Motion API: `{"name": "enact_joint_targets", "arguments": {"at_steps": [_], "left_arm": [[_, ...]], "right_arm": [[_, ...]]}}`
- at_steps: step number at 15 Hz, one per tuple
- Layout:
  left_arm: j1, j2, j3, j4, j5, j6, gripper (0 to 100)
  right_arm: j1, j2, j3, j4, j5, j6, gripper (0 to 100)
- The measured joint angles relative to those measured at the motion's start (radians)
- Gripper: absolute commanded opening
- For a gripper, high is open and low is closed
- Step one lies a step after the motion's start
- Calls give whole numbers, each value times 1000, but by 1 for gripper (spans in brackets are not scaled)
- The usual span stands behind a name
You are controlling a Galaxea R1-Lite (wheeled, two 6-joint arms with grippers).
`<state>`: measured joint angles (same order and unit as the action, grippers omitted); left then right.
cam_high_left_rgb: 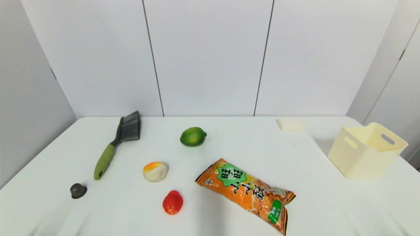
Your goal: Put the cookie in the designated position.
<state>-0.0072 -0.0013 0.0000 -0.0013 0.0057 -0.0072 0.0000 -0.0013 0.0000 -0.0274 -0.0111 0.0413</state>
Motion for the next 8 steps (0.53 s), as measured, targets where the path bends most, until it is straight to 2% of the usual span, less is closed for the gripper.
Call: {"name": "enact_joint_targets", "arguments": {"at_steps": [8], "left_arm": [[1,0,0,0,-1,-6,100]], "right_arm": [[0,0,0,0,0,0,100]]}}
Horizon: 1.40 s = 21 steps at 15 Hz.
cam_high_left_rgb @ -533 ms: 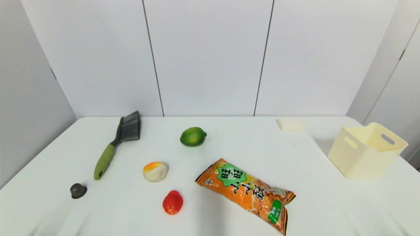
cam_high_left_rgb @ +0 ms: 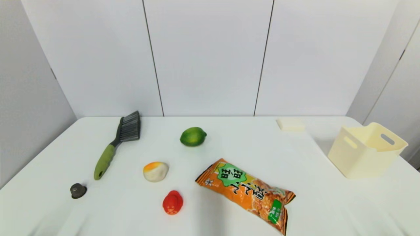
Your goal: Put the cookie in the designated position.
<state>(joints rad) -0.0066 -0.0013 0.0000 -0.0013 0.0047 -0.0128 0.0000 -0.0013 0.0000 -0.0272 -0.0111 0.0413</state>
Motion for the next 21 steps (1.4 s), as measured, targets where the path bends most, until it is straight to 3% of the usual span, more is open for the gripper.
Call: {"name": "enact_joint_targets", "arguments": {"at_steps": [5,10,17,21], "left_arm": [[1,133,-72,-42,-33,72,100],[-58,613,-291,-188,-165,302,100],[-407,1415,-849,-227,-255,569,100],[-644,1747,-1175,-65,-318,697,100]], "right_arm": [[0,0,0,0,0,0,100],[0,0,0,0,0,0,100],[0,0,0,0,0,0,100],[0,0,0,0,0,1,100]]}}
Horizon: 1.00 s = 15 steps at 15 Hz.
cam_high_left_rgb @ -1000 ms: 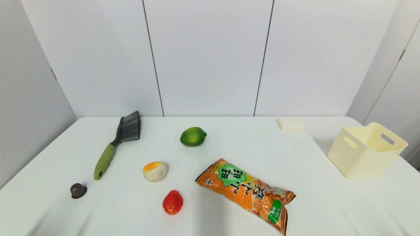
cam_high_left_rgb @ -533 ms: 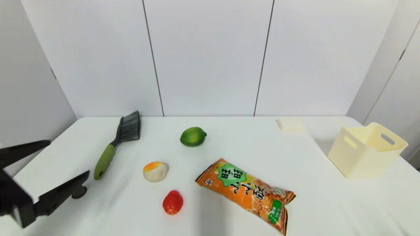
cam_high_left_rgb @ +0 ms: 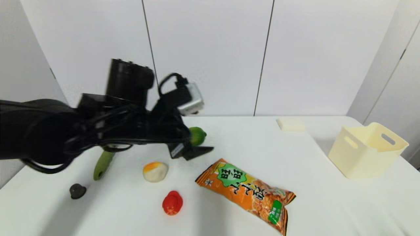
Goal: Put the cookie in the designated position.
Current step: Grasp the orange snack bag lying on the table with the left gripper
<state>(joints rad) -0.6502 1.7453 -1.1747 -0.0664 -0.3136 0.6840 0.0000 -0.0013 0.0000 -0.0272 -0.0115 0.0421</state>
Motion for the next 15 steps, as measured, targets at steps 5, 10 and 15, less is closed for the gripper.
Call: {"name": "enact_joint_targets", "arguments": {"at_steps": [5,10,15], "left_arm": [[-113,152,-159,288,-139,169,100],[-139,253,-340,430,-151,219,100],[-171,362,-457,533,-151,215,100]], "right_arm": [[0,0,0,0,0,-1,100],[0,0,0,0,0,0,100],[0,0,0,0,0,0,100]]}}
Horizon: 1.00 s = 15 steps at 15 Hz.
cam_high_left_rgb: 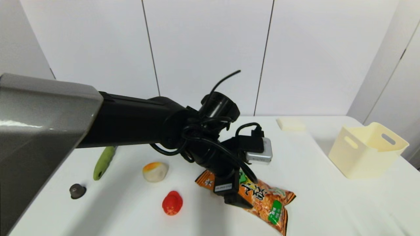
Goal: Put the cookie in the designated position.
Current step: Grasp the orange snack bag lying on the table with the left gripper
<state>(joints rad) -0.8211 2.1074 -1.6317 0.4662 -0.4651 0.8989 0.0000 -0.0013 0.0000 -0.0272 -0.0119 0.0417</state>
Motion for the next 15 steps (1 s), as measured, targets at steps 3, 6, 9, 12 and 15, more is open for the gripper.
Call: {"name": "enact_joint_targets", "arguments": {"at_steps": [3,6,9,12,15], "left_arm": [[-4,41,-8,14,0,1,100],[-4,68,-10,19,0,-1,100],[3,88,-10,19,-1,-12,0],[5,98,-18,17,-1,-40,0],[7,101,-23,17,-1,-46,0]], "right_arm": [[0,0,0,0,1,0,100],[0,0,0,0,0,0,100],[0,0,0,0,0,-1,100],[0,0,0,0,0,0,100],[0,0,0,0,0,0,100]]}}
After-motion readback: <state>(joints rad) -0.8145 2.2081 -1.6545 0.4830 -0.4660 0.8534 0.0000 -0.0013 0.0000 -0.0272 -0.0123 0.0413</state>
